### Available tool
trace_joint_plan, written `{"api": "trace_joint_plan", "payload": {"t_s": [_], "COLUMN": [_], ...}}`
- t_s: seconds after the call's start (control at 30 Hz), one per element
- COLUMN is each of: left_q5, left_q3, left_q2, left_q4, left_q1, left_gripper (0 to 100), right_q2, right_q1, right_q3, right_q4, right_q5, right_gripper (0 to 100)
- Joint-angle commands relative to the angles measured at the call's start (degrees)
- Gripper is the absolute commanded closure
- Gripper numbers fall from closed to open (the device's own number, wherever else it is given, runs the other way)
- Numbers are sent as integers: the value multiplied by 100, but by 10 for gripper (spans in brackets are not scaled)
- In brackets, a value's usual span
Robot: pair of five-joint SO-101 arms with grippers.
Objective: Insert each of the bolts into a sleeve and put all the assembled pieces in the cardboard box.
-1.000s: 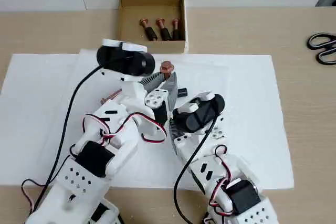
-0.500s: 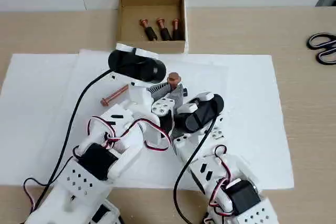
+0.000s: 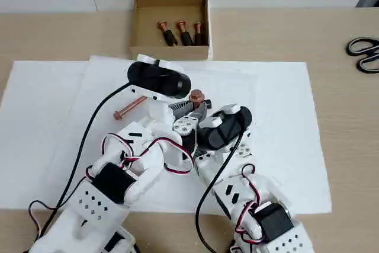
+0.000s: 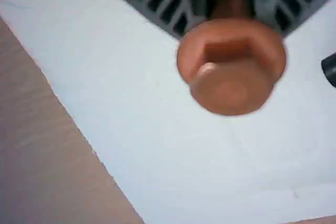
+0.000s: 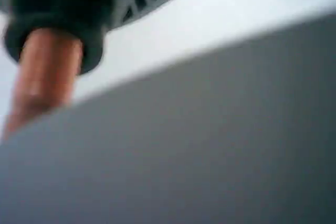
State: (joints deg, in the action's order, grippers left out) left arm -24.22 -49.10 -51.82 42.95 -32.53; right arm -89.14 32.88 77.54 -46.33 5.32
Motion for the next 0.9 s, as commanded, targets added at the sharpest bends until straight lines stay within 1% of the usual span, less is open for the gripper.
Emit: {"api": "trace_joint_plan", "payload": {"t_s": [0.0,0.13,0.37,0.4,0.43,0.53,0.6,0.63,0.73,0.8,0.87], "left_q5": [9,9,18,18,18,0,0,0,0,0,0], "left_q3": [4,-154,-356,-338,-338,-356,-312,-259,-4,233,470], "left_q2": [-158,-158,-185,-202,-211,-211,-211,-211,-211,-211,-211], "left_q4": [308,554,545,545,545,598,686,738,985,1178,1380], "left_q1": [-18,-18,-18,-18,-9,9,18,18,35,193,492], "left_gripper": [994,994,989,970,930,759,683,668,668,668,668], "right_q2": [-127,-127,-127,-127,-127,-127,-127,-127,-127,-127,-127], "right_q1": [4,4,4,4,4,4,-4,-13,-22,-31,-40], "right_q3": [-53,-62,-62,-62,-62,-62,-62,-62,-62,-62,-70], "right_q4": [163,163,163,163,163,163,154,154,154,154,154], "right_q5": [62,53,53,53,53,53,53,53,53,53,53], "right_gripper": [995,995,995,995,995,995,995,995,995,995,995]}}
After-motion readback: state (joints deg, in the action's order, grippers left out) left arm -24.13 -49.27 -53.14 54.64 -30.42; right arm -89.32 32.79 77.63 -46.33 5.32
